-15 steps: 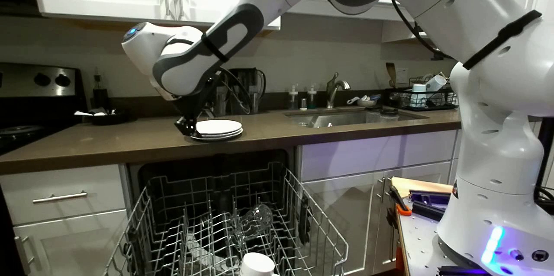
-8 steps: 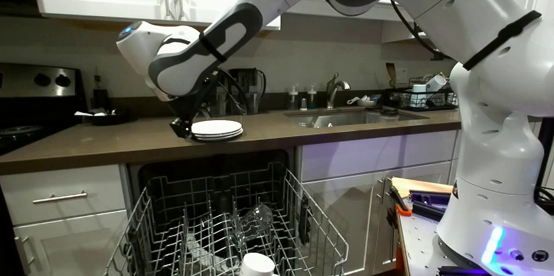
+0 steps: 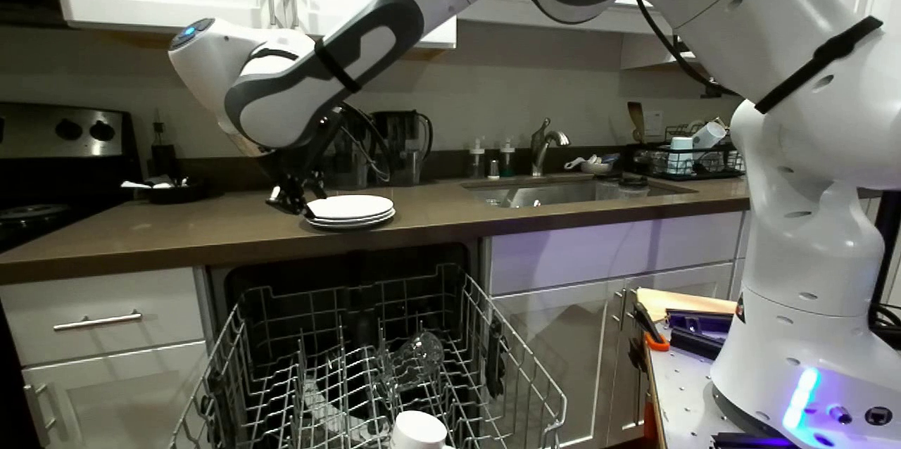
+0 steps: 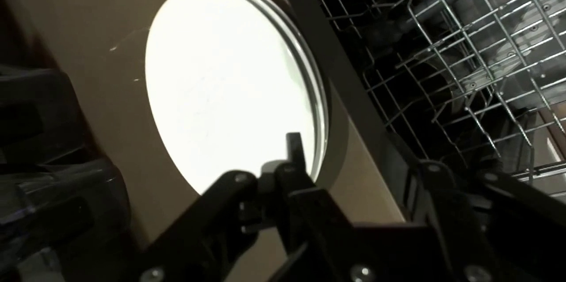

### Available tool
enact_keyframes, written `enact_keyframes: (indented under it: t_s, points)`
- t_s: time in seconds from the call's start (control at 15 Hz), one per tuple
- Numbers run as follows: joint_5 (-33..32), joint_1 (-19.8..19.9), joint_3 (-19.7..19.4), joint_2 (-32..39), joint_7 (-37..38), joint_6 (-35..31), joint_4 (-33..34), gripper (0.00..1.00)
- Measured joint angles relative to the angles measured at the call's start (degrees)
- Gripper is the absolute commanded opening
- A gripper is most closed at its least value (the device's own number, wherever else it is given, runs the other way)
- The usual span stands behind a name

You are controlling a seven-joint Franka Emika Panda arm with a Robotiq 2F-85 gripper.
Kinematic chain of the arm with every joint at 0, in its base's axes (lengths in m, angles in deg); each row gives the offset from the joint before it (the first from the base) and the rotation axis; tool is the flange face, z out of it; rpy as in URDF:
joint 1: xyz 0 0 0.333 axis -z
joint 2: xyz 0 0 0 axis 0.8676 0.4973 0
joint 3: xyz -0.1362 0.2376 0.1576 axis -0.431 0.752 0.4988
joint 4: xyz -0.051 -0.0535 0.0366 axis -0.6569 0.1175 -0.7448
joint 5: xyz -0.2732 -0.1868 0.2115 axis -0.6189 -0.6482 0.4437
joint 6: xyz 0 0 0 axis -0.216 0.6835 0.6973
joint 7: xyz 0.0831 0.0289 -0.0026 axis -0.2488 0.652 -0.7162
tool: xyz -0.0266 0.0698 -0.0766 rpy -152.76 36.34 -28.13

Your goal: Take the two white plates one after the other and put them vertically in the dishwasher then move the glass bottle to the right

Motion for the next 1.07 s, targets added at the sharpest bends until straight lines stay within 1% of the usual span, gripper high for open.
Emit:
enact_keyframes:
  t_s: [0.07, 0.13, 0.2, 0.27, 0.33, 0.47, 0.53, 0.6, 0.67, 0.73, 0.87, 0.93, 1.0, 1.07]
  points:
    - [-0.1, 0.1, -0.3, 0.0, -0.1, 0.0, 0.0, 0.39]
    - [-0.1, 0.2, -0.6, 0.0, -0.2, 0.0, 0.0, 0.44]
    - [-0.1, 0.4, -0.8, 0.0, -0.4, 0.0, 0.0, 0.45]
    - [-0.1, 0.8, -0.8, 0.0, -0.6, 0.0, 0.0, 0.54]
    - [-0.1, 1.1, -0.9, 0.0, -0.8, -0.1, 0.0, 0.52]
    - [-0.1, 1.8, -1.0, 0.2, -1.0, -0.4, 0.0, 0.55]
    - [-0.1, 2.1, -0.9, 0.3, -1.2, -0.6, 0.0, 0.52]
    - [0.0, 2.2, -0.9, 0.4, -1.3, -0.9, 0.0, 0.55]
    - [0.0, 2.3, -0.9, 0.6, -1.5, -1.4, 0.0, 0.53]
    - [0.0, 2.3, -0.9, 0.7, -1.6, -1.8, 0.0, 0.44]
    - [0.0, 2.3, -0.9, 1.0, -1.7, -2.4, 0.0, 0.38]
    - [0.0, 2.3, -0.8, 1.0, -1.7, -2.6, 0.0, 0.32]
    - [0.0, 2.3, -0.8, 1.1, -1.7, -2.8, 0.0, 0.28]
    - [0.0, 2.3, -0.8, 1.2, -1.8, -3.0, 0.0, 0.32]
